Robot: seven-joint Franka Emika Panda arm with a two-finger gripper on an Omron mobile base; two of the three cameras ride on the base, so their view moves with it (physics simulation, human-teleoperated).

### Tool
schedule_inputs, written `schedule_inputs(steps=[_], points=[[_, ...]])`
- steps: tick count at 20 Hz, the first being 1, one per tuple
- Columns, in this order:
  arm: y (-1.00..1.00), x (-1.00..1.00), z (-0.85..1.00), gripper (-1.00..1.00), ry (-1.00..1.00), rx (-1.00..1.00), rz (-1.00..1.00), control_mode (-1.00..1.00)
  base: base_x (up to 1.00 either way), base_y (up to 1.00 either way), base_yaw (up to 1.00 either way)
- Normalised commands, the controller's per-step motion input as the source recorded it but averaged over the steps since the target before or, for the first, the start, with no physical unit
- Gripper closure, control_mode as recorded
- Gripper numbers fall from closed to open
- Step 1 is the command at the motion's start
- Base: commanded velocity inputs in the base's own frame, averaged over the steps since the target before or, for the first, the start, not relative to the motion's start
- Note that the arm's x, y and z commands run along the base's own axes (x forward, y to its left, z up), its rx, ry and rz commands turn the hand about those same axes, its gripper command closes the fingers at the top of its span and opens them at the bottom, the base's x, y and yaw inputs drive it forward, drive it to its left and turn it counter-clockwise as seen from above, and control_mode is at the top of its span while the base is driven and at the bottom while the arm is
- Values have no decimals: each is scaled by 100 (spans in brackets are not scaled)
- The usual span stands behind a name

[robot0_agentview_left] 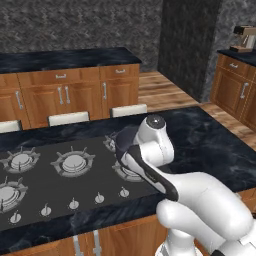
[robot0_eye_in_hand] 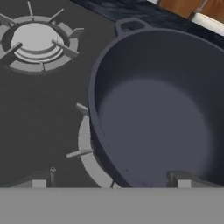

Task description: Move the pot and pan from the stove into the sink.

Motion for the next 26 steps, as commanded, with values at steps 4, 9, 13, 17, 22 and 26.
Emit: schedule_inputs(steps=[4,9,13,17,22,26], points=[[-5,48,-51,-100,0,-5,0,-100,0,0,0],[-5,47,-48,-100,0,-2,2,-100,0,0,0],[0,18,-24,100,0,-1,2,-100,0,0,0],[0,-2,0,100,0,0,0,-100,0,0,0],[-7,-19,45,100,1,5,0,-100,0,0,0],[-13,-30,82,100,3,9,0,-100,0,0,0]])
